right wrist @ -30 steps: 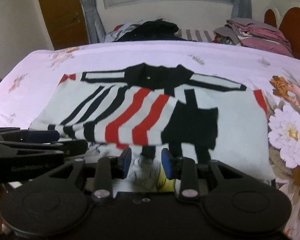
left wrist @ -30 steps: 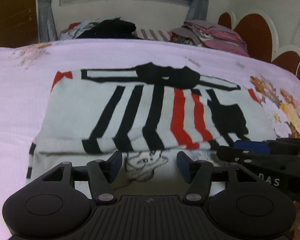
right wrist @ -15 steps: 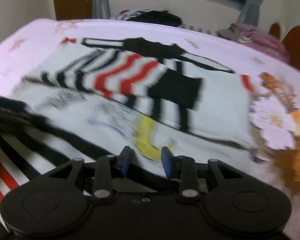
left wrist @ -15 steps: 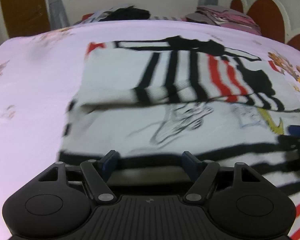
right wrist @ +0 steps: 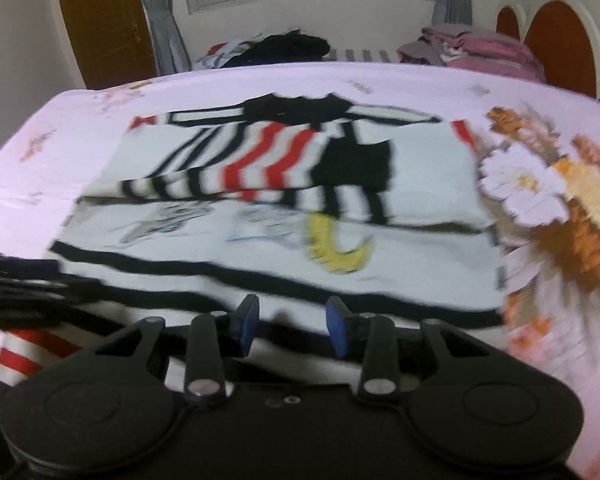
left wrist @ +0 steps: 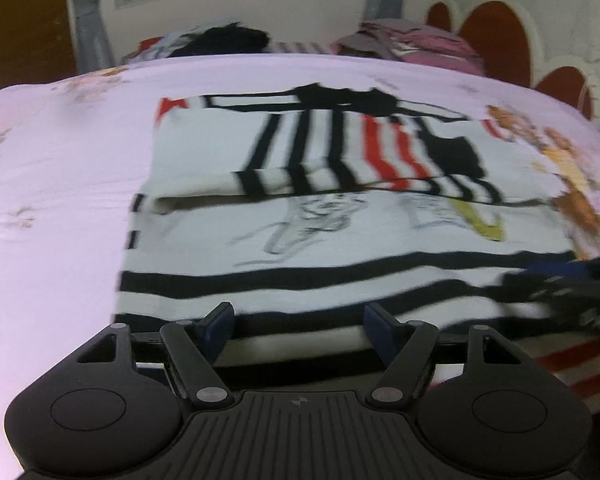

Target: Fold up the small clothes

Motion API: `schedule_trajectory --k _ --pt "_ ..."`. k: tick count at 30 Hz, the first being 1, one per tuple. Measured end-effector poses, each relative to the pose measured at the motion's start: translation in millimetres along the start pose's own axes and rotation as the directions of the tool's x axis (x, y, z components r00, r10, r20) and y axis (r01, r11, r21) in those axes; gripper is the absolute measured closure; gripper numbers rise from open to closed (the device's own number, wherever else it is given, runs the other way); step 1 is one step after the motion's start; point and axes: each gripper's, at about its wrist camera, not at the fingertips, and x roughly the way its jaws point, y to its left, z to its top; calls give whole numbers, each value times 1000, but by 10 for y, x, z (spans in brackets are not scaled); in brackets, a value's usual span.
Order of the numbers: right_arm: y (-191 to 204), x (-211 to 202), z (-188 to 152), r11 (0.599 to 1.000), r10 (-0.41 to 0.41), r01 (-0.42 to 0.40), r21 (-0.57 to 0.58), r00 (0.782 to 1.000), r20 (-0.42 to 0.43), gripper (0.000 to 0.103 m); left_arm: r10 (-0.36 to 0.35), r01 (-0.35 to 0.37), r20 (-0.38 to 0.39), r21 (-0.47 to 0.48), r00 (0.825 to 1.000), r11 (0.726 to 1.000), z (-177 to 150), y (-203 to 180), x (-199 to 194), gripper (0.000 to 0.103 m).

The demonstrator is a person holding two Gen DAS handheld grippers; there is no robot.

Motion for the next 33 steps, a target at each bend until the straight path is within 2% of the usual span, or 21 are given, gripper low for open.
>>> schedule_trajectory --k 3,6,13,21,33 --pt "218 1 -114 1000 -3 3 -17 1000 -19 69 -32 33 -13 22 999 999 -83 -91 -28 32" --pt "288 -14 -269 999 -30 28 -39 998 -53 69 -34 37 -63 51 997 998 -270 -97 -9 32" --pt "54 -236 -630 992 -125 125 -5 990 -70 69 -6 12 -53 116 999 993 -599 19 -212 32" --pt "-230 -534 -951 975 -219 221 38 974 -57 68 4 1 -54 98 999 995 -733 142 -349 32" --pt "-268 -823 -1185 959 -258 260 111 965 -39 65 -2 4 -42 29 999 1000 -906 347 -607 32"
